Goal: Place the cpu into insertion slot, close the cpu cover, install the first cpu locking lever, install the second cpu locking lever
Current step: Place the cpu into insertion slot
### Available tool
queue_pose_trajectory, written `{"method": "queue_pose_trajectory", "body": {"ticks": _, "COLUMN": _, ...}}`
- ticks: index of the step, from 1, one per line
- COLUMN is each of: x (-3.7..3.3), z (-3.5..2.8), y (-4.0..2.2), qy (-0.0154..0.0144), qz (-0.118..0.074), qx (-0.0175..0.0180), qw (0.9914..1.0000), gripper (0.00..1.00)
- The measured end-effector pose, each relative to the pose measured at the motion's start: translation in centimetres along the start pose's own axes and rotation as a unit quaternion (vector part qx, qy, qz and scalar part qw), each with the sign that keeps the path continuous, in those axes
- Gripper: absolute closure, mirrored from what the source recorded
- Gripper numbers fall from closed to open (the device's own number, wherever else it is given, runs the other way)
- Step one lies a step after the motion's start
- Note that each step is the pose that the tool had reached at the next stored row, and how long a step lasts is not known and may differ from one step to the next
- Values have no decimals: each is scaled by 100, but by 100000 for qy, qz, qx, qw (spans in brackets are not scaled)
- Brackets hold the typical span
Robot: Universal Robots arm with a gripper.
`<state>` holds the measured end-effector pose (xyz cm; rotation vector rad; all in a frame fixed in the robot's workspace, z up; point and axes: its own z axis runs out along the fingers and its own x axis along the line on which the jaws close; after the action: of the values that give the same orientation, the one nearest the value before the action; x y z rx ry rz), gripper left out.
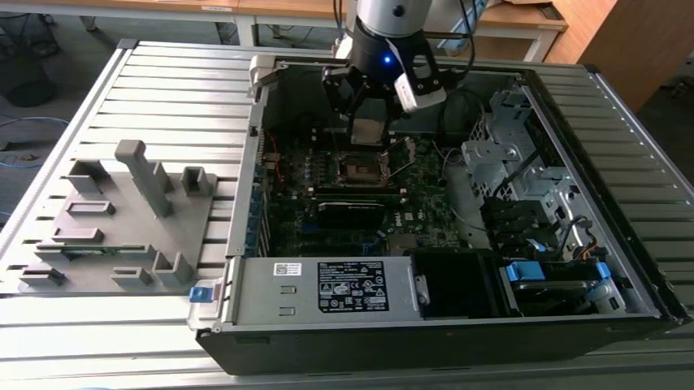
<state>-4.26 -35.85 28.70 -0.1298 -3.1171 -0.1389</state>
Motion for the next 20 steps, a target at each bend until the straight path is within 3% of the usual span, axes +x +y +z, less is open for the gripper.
{"method": "queue_pose_trajectory", "body": {"ticks": 6, "x": 0, "z": 5, "y": 0, "qy": -420, "qz": 4806, "qx": -104, "qw": 99884, "gripper": 46}}
{"method": "queue_pose_trajectory", "body": {"ticks": 15, "x": 0, "z": 5, "y": -1, "qy": -438, "qz": 4956, "qx": -107, "qw": 99876, "gripper": 46}}
{"method": "queue_pose_trajectory", "body": {"ticks": 17, "x": 0, "z": 6, "y": -1, "qy": -528, "qz": 5974, "qx": -134, "qw": 99820, "gripper": 46}}
{"method": "queue_pose_trajectory", "body": {"ticks": 20, "x": 0, "z": 9, "y": -1, "qy": -758, "qz": 8600, "qx": -190, "qw": 99626, "gripper": 46}}
